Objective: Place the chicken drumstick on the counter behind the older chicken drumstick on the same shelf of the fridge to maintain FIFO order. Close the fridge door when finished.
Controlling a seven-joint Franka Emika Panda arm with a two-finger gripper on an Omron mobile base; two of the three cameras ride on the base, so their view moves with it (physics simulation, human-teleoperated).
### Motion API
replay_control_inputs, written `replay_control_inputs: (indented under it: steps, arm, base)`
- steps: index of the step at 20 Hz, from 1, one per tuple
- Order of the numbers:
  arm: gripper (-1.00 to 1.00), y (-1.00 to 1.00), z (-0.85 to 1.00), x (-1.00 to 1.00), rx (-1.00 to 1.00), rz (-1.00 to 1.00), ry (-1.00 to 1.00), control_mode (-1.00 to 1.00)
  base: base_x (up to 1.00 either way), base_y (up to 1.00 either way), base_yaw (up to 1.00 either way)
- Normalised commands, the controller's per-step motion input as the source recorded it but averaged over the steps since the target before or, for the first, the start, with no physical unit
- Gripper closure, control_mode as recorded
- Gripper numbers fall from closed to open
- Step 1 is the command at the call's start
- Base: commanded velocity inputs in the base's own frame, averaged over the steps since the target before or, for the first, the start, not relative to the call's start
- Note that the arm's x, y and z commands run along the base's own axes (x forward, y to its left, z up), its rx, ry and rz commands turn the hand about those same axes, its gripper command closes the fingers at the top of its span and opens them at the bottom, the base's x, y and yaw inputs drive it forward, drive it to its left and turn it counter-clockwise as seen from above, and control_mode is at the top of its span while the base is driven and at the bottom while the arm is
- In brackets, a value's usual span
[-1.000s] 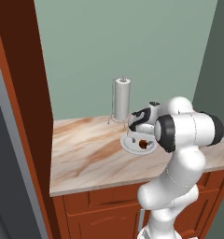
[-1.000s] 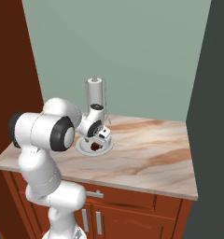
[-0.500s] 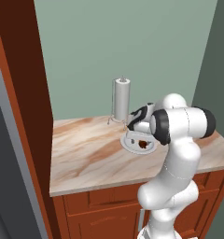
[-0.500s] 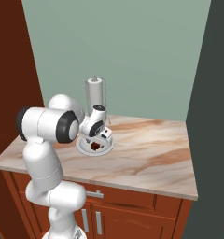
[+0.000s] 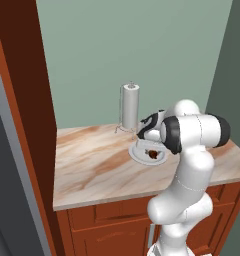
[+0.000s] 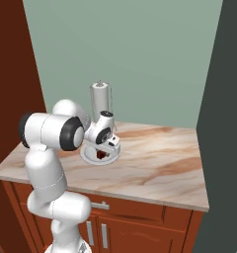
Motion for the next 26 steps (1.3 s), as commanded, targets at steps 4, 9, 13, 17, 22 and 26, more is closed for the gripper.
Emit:
replay_control_inputs:
  steps: [4, 9, 13, 17, 22, 26]
  arm:
    - [1.0, 0.0, 0.02, 0.0, 0.0, 0.04, -0.01, -1.0]
    - [1.0, 0.0, 0.61, -0.11, 0.0, 0.06, -0.18, -1.0]
    - [1.0, 0.0, 0.98, -0.29, 0.0, 0.03, -0.24, -1.0]
    - [1.0, 0.05, 1.0, -0.4, 0.0, 0.01, -0.23, -1.0]
    - [1.0, 0.1, 1.0, -0.26, 0.0, 0.0, -0.15, -1.0]
    - [1.0, 0.16, 1.0, -0.16, 0.0, 0.0, -0.05, -1.0]
  base:
    - [0.0, 0.0, 0.0]
    - [0.0, 0.0, 0.0]
    - [0.0, 0.0, 0.0]
    - [0.0, 0.0, 0.0]
    - [0.0, 0.0, 0.0]
    - [0.0, 0.0, 0.0]
